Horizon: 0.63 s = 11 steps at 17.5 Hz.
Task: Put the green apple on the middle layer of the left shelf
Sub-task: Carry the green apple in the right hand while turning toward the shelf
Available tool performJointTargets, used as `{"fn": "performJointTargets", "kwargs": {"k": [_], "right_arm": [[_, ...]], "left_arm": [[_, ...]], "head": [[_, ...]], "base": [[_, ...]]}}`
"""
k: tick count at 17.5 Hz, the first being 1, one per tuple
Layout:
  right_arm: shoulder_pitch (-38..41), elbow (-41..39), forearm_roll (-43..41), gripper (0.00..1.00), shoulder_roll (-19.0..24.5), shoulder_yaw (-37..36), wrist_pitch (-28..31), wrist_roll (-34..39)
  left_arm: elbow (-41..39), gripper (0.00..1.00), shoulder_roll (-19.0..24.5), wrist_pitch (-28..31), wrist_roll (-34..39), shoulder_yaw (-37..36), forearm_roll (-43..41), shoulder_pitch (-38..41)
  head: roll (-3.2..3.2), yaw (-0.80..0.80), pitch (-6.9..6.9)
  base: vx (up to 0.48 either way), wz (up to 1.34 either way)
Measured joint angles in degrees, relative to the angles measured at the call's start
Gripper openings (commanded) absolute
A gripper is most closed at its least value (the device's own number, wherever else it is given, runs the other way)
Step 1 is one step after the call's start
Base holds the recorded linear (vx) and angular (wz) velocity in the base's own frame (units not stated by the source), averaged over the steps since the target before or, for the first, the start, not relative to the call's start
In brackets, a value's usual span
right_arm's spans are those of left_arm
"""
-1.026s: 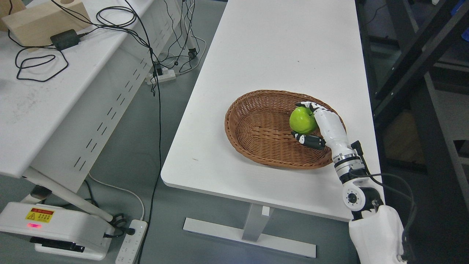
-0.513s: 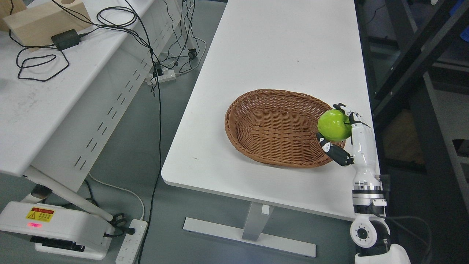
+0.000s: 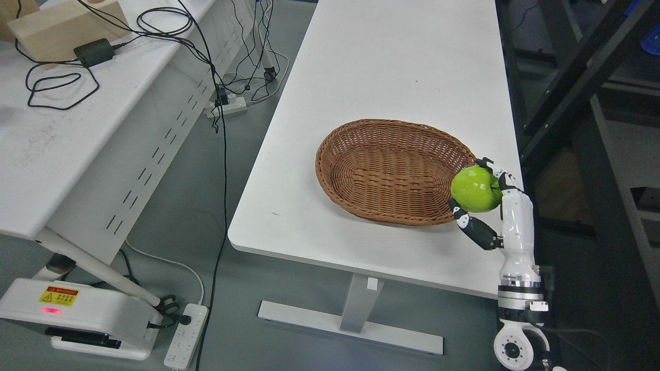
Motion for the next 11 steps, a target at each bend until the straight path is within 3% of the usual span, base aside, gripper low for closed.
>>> {"fn": "performJointTargets", "kwargs": {"k": [11], "right_arm": [[4.4, -1.68, -0.19, 0.0, 1.32, 1.09, -1.25, 1.03]], "left_arm": [[0.0, 1.0, 0.0, 0.0, 0.0, -0.04, 0.0, 0.01]], "head": [[0.0, 0.0, 0.0]], "base": [[-0.143, 0.0]]}}
